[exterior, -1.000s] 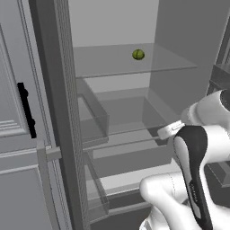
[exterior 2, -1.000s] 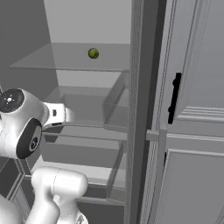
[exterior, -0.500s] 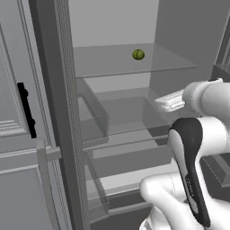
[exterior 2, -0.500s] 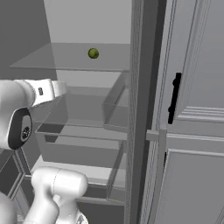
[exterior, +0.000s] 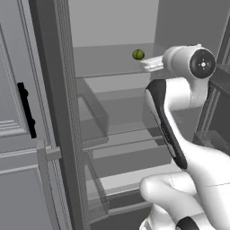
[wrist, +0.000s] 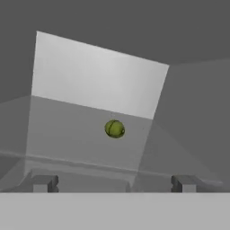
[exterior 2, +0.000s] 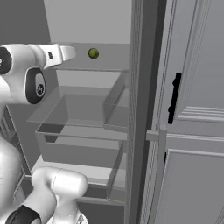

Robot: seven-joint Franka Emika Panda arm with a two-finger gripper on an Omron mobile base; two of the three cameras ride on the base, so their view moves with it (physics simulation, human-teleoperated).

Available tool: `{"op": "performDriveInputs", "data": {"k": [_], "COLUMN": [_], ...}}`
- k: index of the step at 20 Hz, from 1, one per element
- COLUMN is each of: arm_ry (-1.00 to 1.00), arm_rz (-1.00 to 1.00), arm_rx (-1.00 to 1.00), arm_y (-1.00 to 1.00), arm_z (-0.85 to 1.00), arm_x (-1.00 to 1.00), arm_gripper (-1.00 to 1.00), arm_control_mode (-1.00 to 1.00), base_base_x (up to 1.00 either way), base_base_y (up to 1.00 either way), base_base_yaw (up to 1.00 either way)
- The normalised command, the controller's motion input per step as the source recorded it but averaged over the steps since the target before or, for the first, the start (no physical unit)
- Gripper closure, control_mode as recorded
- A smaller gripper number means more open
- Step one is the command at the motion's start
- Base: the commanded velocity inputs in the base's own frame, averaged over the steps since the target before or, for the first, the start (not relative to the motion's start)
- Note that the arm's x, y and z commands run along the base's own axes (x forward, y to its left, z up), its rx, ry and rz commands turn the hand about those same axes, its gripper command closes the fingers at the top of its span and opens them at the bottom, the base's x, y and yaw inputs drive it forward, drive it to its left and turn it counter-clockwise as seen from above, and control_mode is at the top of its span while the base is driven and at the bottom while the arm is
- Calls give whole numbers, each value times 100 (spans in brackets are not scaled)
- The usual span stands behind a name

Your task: Place one lime and one chicken drumstick in each tupperware on the nearby counter, to pack two identical lunches.

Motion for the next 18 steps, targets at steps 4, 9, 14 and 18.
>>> {"op": "performDriveInputs", "data": {"k": [4,9,14,18], "arm_ry": [22,31,15,10], "arm_rz": [0,6,10,5], "arm_rx": [0,0,0,1], "arm_y": [-4,-8,-30,-33], "arm_z": [6,0,-4,-28], "arm_x": [66,50,43,67], "arm_gripper": [-100,-100,-100,-100], "arm_control_mode": [-100,-100,-100,-100], "base_base_x": [0,0,0,0], "base_base_y": [0,0,0,0], "base_base_yaw": [0,0,0,0]}}
